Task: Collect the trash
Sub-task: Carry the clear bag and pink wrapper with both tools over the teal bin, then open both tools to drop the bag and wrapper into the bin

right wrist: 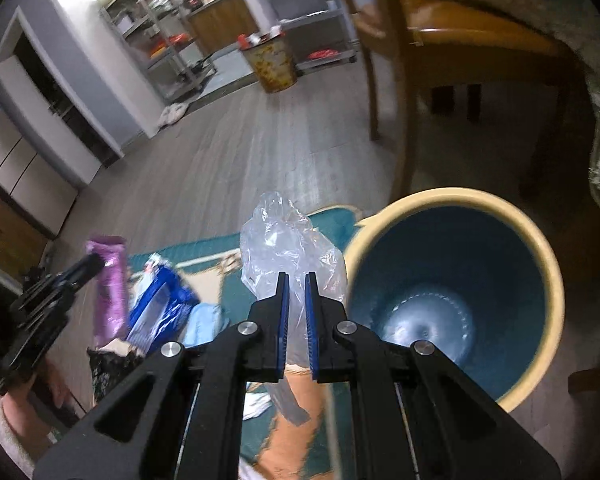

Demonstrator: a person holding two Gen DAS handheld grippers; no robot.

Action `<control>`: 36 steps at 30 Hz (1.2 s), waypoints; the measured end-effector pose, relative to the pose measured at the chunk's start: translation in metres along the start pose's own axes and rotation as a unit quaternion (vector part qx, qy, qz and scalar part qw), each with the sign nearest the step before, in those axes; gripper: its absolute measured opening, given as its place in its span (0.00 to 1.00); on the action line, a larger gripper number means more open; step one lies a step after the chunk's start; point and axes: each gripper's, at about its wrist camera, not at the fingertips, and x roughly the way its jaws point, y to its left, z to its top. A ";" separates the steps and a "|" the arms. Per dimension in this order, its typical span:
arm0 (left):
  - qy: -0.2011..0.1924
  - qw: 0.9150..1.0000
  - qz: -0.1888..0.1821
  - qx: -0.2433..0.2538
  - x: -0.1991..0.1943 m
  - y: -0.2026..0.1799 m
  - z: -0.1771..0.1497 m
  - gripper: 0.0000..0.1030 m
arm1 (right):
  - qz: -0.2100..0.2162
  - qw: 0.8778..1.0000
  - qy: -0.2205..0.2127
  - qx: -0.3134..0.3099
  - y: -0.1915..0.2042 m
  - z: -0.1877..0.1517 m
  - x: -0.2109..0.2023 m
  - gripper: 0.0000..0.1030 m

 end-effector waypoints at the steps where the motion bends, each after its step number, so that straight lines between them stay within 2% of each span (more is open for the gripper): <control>1: -0.006 1.000 -0.007 0.009 0.000 -0.009 0.002 0.07 | -0.007 1.000 -0.005 0.008 -0.009 0.001 -0.002 0.07; 7: -0.017 0.996 -0.074 0.039 0.018 -0.067 0.010 0.07 | -0.052 0.998 -0.018 0.044 -0.048 0.001 -0.009 0.07; 14: -0.004 0.988 -0.141 0.068 0.051 -0.131 0.004 0.07 | -0.097 0.992 0.002 0.075 -0.093 -0.012 0.002 0.07; 19: 0.015 0.985 -0.155 0.073 0.089 -0.160 0.002 0.07 | -0.113 0.989 0.016 0.098 -0.117 -0.020 0.005 0.07; 22: 0.024 0.985 -0.167 0.045 0.107 -0.163 0.003 0.07 | -0.119 0.988 0.015 0.102 -0.126 -0.024 0.004 0.07; 25: 0.033 0.985 -0.165 0.037 0.115 -0.167 0.003 0.24 | -0.121 0.987 0.016 0.106 -0.131 -0.025 0.003 0.11; 26: 0.031 0.986 -0.161 0.041 0.113 -0.169 0.003 0.40 | -0.124 0.986 0.013 0.109 -0.133 -0.026 -0.001 0.14; 27: 0.027 0.986 -0.160 0.044 0.111 -0.168 0.002 0.52 | -0.127 0.985 0.011 0.112 -0.135 -0.026 -0.002 0.22; 28: 0.021 0.986 -0.156 0.047 0.106 -0.167 0.002 0.53 | -0.127 0.985 0.008 0.117 -0.136 -0.026 -0.003 0.27; 31: 0.011 0.989 -0.144 0.039 0.091 -0.156 0.006 0.56 | -0.126 0.985 0.004 0.121 -0.137 -0.027 -0.004 0.30; 32: 0.006 0.989 -0.141 0.034 0.085 -0.150 0.006 0.66 | -0.126 0.985 0.003 0.118 -0.135 -0.026 -0.004 0.32; 33: 0.000 0.990 -0.139 0.029 0.080 -0.146 0.007 0.71 | -0.125 0.986 0.001 0.115 -0.132 -0.025 -0.005 0.39; 34: -0.003 0.990 -0.136 0.027 0.076 -0.143 0.007 0.72 | -0.123 0.986 0.000 0.113 -0.131 -0.025 -0.006 0.46; 36: -0.006 0.992 -0.126 0.027 0.064 -0.137 0.008 0.74 | -0.120 0.987 -0.006 0.103 -0.123 -0.024 -0.010 0.50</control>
